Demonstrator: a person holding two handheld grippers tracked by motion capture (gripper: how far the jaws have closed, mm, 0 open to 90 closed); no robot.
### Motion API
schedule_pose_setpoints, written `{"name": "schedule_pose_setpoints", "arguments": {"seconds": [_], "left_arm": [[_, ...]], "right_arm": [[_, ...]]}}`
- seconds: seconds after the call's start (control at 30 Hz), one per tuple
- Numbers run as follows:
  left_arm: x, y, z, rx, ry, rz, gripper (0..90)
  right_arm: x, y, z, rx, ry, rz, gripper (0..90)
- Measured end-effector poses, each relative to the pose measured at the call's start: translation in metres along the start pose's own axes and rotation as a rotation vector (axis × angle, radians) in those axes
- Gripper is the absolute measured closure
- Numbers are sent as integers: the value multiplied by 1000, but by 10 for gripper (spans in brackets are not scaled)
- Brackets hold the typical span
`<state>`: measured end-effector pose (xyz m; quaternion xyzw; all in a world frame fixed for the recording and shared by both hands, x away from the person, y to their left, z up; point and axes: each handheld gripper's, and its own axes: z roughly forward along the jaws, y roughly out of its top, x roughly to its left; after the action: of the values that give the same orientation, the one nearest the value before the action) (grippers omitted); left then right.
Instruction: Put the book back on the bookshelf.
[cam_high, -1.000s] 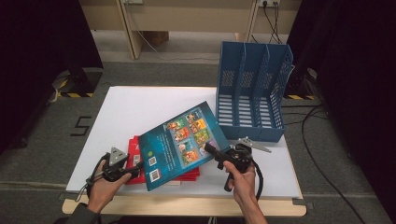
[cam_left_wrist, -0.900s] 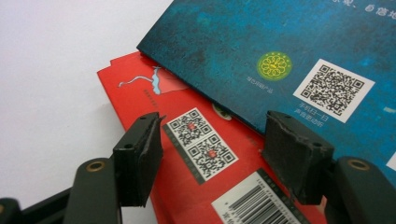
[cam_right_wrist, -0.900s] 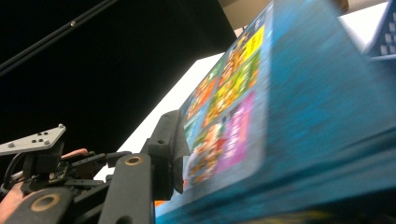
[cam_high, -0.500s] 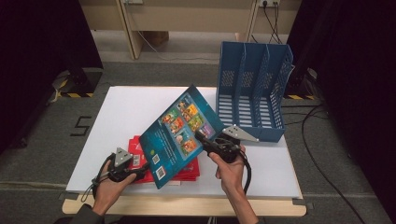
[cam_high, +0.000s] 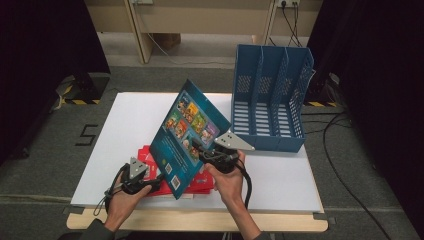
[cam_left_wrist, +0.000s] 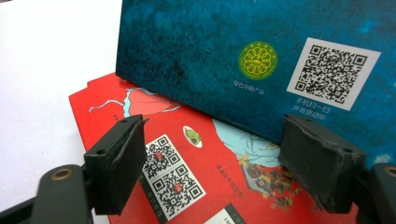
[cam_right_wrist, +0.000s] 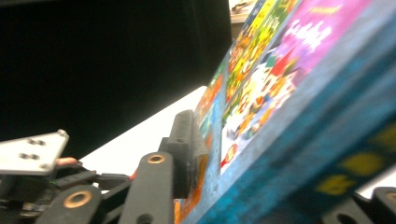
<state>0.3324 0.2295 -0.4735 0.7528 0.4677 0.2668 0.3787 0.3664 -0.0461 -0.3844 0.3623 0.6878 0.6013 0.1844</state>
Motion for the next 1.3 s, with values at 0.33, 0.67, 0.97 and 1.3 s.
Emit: {"name": "schedule_pose_setpoints", "arguments": {"seconds": [0.33, 0.67, 0.97, 1.3], "left_arm": [[16, 2, -4, -23, -23, -25, 181], [71, -7, -8, -7, 62, -140, 181], [94, -15, -5, 34, 95, -184, 181], [119, -27, -3, 95, 132, -225, 182]], "right_arm": [[-8, 16, -5, -39, -21, -112, 723], [-9, 34, -22, -104, 9, -183, 791], [-11, 35, -26, -123, 27, -186, 808], [-9, 26, -24, -97, 17, -185, 776]]}}
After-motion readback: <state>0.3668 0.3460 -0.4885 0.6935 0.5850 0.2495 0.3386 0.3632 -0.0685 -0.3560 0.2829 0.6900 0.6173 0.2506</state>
